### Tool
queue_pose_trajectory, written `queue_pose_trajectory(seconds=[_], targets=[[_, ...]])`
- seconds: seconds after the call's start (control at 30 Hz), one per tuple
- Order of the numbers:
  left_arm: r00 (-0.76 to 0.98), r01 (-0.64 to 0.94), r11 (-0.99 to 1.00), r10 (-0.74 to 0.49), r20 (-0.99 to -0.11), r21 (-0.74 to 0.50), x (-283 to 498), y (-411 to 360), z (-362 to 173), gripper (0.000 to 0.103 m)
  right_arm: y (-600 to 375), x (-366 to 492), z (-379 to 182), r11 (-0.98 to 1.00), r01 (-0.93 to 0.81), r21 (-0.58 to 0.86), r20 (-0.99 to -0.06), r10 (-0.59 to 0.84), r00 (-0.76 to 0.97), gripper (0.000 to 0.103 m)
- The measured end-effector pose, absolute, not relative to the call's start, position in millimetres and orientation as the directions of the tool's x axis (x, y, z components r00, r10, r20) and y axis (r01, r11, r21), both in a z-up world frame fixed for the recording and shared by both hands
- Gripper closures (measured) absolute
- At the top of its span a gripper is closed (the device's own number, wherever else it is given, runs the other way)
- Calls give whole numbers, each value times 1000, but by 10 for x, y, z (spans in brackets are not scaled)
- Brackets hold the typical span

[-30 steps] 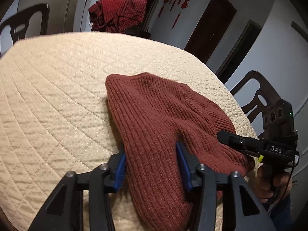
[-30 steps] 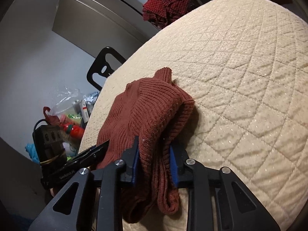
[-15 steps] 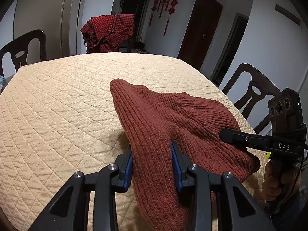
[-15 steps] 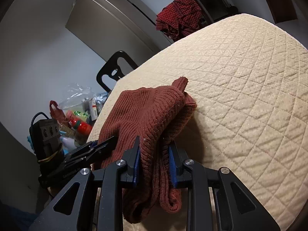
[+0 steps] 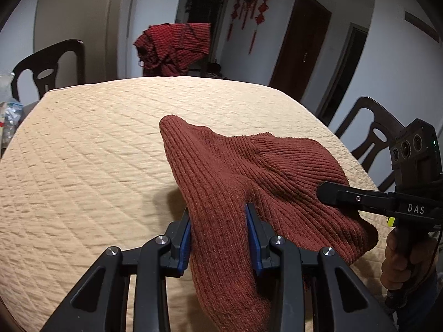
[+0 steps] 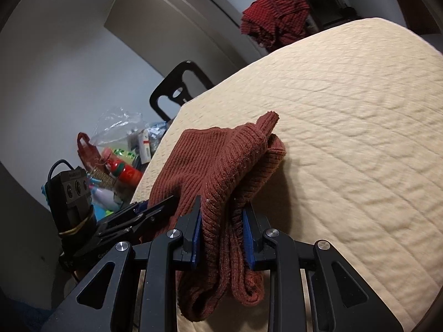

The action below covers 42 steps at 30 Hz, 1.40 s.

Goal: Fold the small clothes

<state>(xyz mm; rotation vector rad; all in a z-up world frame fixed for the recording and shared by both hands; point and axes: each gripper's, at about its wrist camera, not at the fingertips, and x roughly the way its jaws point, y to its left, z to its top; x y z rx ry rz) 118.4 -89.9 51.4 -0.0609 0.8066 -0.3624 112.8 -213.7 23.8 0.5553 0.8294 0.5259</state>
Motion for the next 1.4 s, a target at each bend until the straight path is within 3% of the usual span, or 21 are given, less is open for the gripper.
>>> queue_pose_trajectory(seconds=[0.4, 0.67, 0.9, 1.07, 1.3, 1.4], targets=[[695, 159, 975, -222, -684, -155, 1347, 141, 624, 66, -1110, 1687, 227, 686, -337, 645, -515, 716, 473, 78], [714, 126, 976, -213, -667, -177, 1439, 600, 627, 66, -669, 1885, 200, 670, -374, 642, -514, 737, 438, 77], [678, 123, 965, -253, -690, -233, 1532, 865, 319, 66, -580, 2021, -15, 700, -343, 626, -558, 710, 430, 77], [685, 87, 969, -228, -692, -232, 1435, 930, 184, 58, -671, 2039, -176, 728, -293, 620, -604, 681, 414, 70], [731, 45, 994, -99, -675, -98, 1155, 803, 398, 58, -756, 1772, 143, 774, -335, 538, -612, 631, 477, 70], [741, 59, 993, -112, -662, -102, 1004, 759, 453, 58, -656, 1678, 206, 793, -366, 487, -632, 609, 479, 70]])
